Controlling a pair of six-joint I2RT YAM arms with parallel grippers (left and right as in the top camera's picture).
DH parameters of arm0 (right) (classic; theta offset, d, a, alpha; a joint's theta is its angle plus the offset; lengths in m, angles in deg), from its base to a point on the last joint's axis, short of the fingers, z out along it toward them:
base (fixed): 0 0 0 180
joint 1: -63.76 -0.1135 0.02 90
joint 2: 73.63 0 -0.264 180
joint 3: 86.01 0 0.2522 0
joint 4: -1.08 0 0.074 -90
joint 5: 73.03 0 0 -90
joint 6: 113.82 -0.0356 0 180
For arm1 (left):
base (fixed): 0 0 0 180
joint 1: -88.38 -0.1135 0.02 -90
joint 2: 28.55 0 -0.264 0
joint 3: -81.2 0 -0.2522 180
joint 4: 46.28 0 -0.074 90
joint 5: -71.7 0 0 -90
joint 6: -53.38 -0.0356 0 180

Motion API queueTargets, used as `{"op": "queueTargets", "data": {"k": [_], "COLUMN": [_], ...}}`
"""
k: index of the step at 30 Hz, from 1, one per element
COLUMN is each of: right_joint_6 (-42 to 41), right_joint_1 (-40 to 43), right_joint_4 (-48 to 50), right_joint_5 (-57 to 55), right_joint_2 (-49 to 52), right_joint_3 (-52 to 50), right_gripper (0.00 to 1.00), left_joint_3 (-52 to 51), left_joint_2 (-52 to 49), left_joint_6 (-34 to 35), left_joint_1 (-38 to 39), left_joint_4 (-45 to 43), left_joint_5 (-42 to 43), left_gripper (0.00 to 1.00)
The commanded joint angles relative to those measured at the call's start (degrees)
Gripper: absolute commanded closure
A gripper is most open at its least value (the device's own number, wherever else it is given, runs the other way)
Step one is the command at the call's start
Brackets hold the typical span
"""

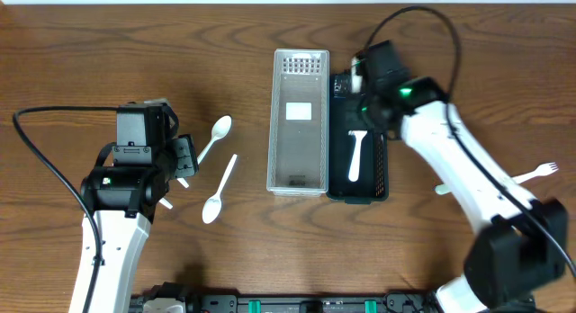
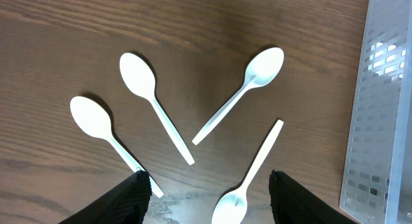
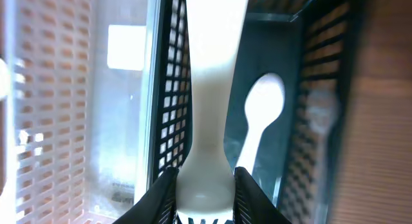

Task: Pack container
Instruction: 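Place the white fork in the black tray beside the spoon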

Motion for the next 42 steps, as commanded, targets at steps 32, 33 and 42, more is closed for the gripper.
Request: {"op": "queueTargets", "data": {"k": [32, 33, 42], "right_joint_6": [-25.7, -27.45, -29.86], "right_joint_1": [20.04, 22.21, 39.12], "right_joint_4": [-14.29, -15.91, -17.22], "right_joint_5": [-15.32, -15.32, -13.84], "right_joint_2": [-10.51, -10.93, -7.82], "right_joint_3": [6.47, 6.47, -0.48], "right_gripper": [0.22, 0.22, 0.01], "left_joint_3": [1.2, 1.2, 1.2], "left_joint_2": [-0.28, -0.28, -0.28], "left_joint_6": [-0.39, -0.39, -0.37], "left_joint_1": [-0.09, -0.09, -0.09], "left_joint_4": [0.11, 0.11, 0.11], "left_joint_5": [-0.46, -0.46, -0.46], "left_gripper": [0.38, 0.38, 0.38]}}
